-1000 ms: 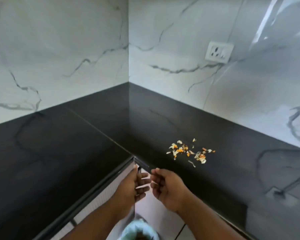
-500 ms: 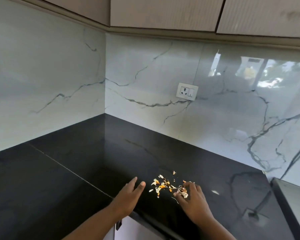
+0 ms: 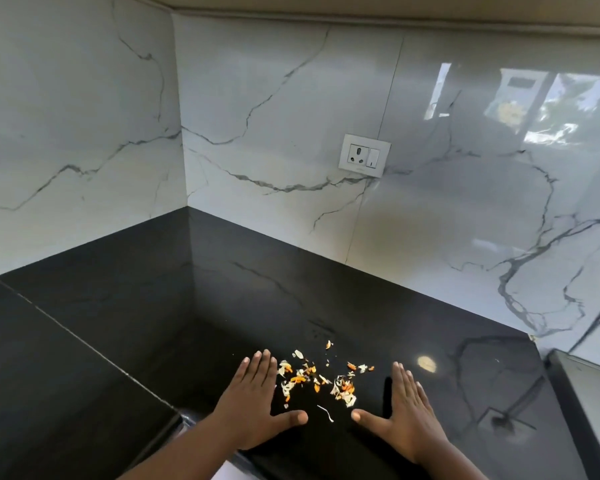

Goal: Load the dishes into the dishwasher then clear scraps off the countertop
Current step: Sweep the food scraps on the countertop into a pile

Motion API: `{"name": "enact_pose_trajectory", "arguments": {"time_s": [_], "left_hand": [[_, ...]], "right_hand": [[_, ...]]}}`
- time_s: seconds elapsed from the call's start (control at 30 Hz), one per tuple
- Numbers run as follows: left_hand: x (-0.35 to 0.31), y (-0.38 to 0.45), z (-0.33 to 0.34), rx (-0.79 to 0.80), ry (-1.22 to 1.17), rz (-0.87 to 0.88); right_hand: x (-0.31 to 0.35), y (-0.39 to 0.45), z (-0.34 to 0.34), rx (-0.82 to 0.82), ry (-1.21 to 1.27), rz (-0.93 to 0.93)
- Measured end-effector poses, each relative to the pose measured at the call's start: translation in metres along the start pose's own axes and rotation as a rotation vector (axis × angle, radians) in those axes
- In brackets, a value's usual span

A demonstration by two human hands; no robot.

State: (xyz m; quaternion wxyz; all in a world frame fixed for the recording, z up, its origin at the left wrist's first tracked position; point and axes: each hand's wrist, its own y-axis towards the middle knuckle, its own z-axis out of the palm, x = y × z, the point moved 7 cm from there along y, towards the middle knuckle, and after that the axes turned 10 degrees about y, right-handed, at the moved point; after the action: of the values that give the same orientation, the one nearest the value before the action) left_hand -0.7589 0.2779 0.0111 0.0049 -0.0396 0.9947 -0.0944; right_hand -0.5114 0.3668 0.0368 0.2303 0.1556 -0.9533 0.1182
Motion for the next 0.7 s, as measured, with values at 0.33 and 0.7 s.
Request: {"name": "enact_pose_trajectory", "arguments": {"time_s": [0.33,0.7], "left_hand": [[-0.068,0.036,-0.020,-0.137,-0.629,-0.118],[0.005,0.025,-0.010,-0.146,-0.891,-0.330]], "right_hand": [[0.049,0.051,0.023,0.280,-0.103,-0.414],[0.110,0.077,0.049,0.409,-0.220,-0.725]]}}
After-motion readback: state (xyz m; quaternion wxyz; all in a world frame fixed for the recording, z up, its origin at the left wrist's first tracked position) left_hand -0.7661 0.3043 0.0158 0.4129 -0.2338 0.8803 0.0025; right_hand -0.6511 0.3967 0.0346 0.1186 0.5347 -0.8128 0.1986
